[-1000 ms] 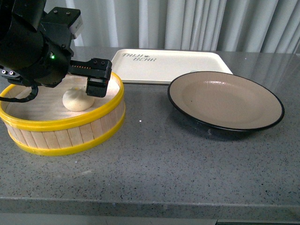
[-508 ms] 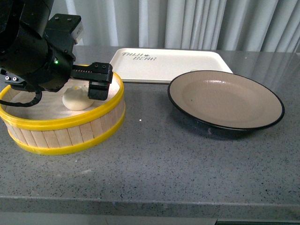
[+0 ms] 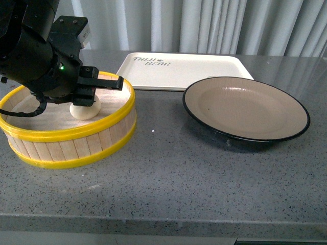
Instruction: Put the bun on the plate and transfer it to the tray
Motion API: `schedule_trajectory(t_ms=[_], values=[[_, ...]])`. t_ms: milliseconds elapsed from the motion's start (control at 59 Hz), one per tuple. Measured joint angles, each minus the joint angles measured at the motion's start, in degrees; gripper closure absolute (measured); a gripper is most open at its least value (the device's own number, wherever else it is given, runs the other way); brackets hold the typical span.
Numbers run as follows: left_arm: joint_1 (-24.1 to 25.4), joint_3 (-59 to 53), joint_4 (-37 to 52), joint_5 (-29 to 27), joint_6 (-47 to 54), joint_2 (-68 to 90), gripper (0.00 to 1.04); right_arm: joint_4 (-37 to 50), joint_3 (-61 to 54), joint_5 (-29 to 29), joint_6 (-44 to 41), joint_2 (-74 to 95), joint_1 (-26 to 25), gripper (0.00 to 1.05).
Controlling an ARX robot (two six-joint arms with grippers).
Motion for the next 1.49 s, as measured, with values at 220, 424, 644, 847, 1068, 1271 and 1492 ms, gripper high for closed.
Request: schedule_trajectory(t_ms=[220, 424, 644, 847, 1068, 1271, 1492], values=[[-0.2, 0.0, -0.6, 0.5, -0.6, -2.7, 1.01, 0.0, 0.0, 0.0, 0.0, 0.0, 0.0, 0.08], [-3.2, 1.8, -1.5, 0.5, -0.4, -6.4, 1.01, 0.0, 0.0, 0.0, 0.0, 0.0, 0.0, 0.08], [-10.4, 4.5, -2.5, 1.5, -1.8, -6.6, 1.01, 0.0, 0.0, 0.0, 0.0, 0.0, 0.0, 0.08], [-19.5, 10.7, -2.5, 2.0, -2.6, -2.0, 1.01, 0.0, 0.0, 0.0, 0.0, 0.0, 0.0, 0.08], [-23.7, 16.8, -4.7, 0.9, -2.2, 5.6, 1.01, 0.0, 0.0, 0.0, 0.0, 0.0, 0.0, 0.08], [-24.9, 22.6, -7.2, -0.3, -1.1, 11.3, 1.01, 0.0, 0.0, 0.0, 0.0, 0.0, 0.0, 0.08], [-25.4, 28.2, -9.4, -1.2, -0.1, 15.4, 1.01, 0.0, 0.0, 0.0, 0.0, 0.0, 0.0, 0.08]])
